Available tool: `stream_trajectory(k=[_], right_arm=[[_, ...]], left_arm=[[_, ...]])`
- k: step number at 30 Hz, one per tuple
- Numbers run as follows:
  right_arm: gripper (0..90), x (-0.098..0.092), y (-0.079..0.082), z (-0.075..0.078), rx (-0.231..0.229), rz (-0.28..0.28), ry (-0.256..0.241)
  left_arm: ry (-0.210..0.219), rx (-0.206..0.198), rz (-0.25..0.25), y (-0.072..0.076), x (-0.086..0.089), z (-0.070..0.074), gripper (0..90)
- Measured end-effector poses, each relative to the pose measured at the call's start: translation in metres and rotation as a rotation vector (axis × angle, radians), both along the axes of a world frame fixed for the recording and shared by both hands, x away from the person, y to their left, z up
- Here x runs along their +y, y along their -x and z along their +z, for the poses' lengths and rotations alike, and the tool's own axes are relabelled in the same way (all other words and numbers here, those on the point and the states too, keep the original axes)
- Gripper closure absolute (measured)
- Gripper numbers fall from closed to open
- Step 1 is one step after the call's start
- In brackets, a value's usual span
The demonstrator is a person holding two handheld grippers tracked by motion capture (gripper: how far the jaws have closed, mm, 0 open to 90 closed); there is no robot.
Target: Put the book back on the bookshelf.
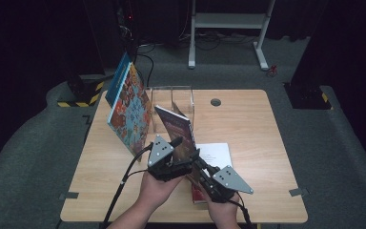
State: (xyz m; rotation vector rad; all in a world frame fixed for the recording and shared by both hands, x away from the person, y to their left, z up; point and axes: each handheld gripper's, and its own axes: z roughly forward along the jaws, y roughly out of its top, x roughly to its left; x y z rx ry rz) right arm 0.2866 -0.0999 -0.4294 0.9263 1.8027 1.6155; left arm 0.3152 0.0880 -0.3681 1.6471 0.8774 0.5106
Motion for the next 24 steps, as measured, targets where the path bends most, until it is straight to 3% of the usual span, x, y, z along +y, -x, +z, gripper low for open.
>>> stream_trajectory(k=[12,22,24], right_arm=[[84.5,0.004,0.002,0.000,-0.011,0.006,0.009],[84.4,0.011,0.005,0.000,-0.034,0.018,0.044],[84.2,0.014,0.006,0.000,-0.034,0.027,0.050]], left_arm=[[-0.025,0.024,0.042,-0.005,-0.004,0.002,28.9],[-0.037,0.042,0.069,-0.008,0.000,0.000,27.0],[-0.035,0.064,0.072,-0.009,0.000,-0.001,27.0]])
